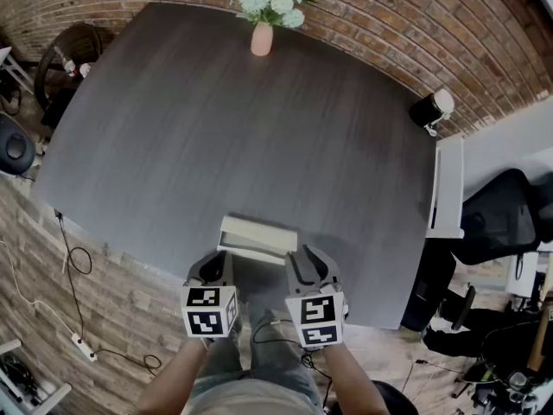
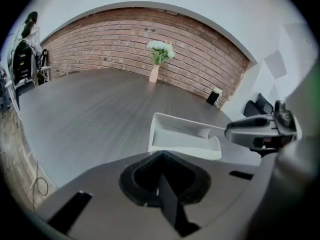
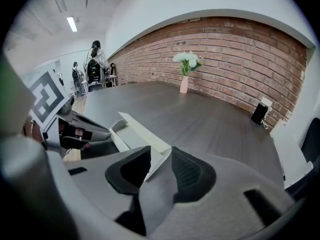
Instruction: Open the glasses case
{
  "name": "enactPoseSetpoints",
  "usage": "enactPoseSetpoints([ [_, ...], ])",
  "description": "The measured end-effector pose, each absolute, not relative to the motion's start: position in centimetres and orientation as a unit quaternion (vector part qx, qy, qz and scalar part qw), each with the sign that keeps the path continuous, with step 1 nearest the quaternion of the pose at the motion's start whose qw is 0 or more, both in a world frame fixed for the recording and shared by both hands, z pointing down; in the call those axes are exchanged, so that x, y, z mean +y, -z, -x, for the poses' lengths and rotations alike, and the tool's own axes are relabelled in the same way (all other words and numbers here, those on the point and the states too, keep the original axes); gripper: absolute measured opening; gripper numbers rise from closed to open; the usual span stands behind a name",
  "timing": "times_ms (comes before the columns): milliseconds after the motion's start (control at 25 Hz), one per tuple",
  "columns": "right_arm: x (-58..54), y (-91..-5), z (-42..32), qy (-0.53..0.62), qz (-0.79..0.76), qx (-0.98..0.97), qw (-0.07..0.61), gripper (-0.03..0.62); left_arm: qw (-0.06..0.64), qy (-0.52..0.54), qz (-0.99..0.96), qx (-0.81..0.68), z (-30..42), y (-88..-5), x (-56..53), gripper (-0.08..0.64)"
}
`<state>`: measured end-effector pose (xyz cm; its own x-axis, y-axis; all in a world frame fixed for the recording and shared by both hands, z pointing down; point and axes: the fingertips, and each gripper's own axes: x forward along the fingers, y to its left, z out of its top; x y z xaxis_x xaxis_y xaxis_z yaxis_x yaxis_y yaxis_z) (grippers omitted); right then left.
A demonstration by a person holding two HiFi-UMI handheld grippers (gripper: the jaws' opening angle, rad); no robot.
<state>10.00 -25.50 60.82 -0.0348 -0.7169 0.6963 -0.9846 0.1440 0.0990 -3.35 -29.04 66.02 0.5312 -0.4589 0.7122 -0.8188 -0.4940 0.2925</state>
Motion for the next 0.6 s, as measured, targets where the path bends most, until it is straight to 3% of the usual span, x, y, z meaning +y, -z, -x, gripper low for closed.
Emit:
enactPoseSetpoints([
  [600, -25.5, -58.4, -10.4, -0.201, -0.636, -0.684, 0.295, 0.132, 0.315, -0.275, -0.813, -0.405, 4.1, -64.1, -29.3, -0.005],
])
